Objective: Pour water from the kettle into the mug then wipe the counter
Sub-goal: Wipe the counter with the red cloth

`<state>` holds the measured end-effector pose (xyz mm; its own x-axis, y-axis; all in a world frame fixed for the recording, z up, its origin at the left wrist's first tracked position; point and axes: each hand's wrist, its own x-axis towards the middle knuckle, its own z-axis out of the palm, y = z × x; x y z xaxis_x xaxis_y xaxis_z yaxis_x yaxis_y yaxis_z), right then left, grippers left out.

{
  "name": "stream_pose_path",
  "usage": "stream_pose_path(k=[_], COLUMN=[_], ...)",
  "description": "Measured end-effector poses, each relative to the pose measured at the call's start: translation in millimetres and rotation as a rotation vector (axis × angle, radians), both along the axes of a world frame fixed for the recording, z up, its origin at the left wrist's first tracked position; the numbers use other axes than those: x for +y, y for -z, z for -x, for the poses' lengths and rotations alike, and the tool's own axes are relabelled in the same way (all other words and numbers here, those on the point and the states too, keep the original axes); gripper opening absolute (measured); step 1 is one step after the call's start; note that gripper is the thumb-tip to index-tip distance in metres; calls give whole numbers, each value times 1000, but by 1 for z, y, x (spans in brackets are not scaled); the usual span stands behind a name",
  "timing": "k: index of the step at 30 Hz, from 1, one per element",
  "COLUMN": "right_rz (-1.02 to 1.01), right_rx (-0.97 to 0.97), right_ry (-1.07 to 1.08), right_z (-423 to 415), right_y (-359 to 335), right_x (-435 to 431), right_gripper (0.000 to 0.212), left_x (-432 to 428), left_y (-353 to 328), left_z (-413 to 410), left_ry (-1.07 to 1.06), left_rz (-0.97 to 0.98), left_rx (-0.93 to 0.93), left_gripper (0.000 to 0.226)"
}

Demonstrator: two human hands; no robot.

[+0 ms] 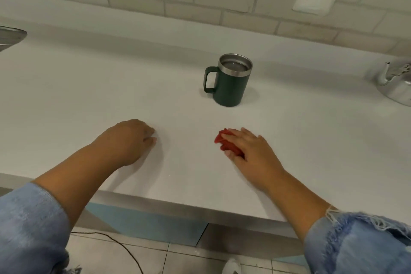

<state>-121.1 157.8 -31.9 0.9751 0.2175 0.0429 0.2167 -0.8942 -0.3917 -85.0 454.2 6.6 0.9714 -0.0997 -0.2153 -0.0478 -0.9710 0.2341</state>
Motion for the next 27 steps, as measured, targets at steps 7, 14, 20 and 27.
stream_pose_path(k=[7,14,20,27], right_rz=[36,-16,41,31], right_rx=[-54,27,-59,18], right_ry=[205,-76,169,-22], right_z=[-30,-65,-101,-116], right_y=[-1,0,-1,-1], right_x=[-54,-80,-101,-113], right_gripper=[43,45,42,45], left_x=[-62,-104,-114,-128], left_y=[-28,-32,-30,-34], left_z=[-42,-96,-125,-154], left_ry=[-54,-248,-190,-74], left_rz=[581,1027,1069,973], left_rx=[-144,-60,-7,62], left_gripper=[34,45,43,31])
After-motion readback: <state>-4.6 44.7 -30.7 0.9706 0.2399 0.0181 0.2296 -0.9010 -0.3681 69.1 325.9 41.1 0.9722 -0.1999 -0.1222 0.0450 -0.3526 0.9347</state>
